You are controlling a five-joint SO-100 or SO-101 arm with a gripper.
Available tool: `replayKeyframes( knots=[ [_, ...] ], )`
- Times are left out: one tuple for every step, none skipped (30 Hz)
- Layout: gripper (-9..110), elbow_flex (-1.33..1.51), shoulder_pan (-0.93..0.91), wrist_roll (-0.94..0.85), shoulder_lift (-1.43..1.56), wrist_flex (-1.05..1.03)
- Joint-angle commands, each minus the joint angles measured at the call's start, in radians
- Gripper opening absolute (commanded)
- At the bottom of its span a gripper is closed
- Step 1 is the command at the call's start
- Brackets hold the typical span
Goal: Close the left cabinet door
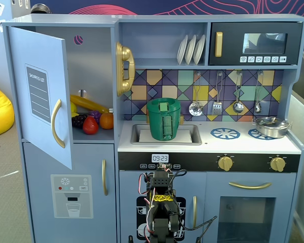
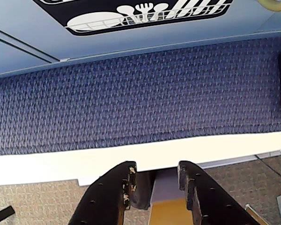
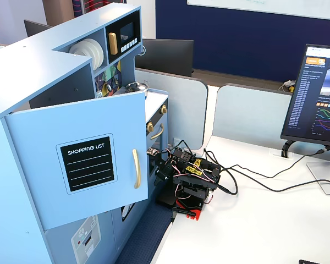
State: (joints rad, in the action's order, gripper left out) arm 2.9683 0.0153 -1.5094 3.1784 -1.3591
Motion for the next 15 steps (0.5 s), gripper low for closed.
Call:
replayKeyframes(
  knots=[
    [0,0.029,0.006,-0.002,0.000,-0.173],
    [0,0.029,0.006,-0.002,0.000,-0.173],
    [0,0.029,0.006,-0.002,0.000,-0.173],
    [0,0.029,0.006,-0.002,0.000,-0.173],
    [0,0.029,0.006,-0.002,0.000,-0.173],
    [0,0.029,0.006,-0.002,0.000,-0.173],
    [0,0.029,0.006,-0.002,0.000,-0.173],
    [0,0.029,0.008,-0.002,0.000,-0.173],
    [0,0.029,0.008,-0.003,0.000,-0.173],
    [0,0.029,0.009,-0.003,0.000,-0.173],
    [0,0.029,0.014,-0.003,0.000,-0.173],
    [0,0.029,0.023,-0.003,0.000,-0.173],
    [0,0.029,0.038,-0.002,0.000,-0.173],
    [0,0.028,0.060,-0.005,-0.002,-0.166],
    [0,0.020,0.086,0.003,-0.002,-0.161]
  ],
)
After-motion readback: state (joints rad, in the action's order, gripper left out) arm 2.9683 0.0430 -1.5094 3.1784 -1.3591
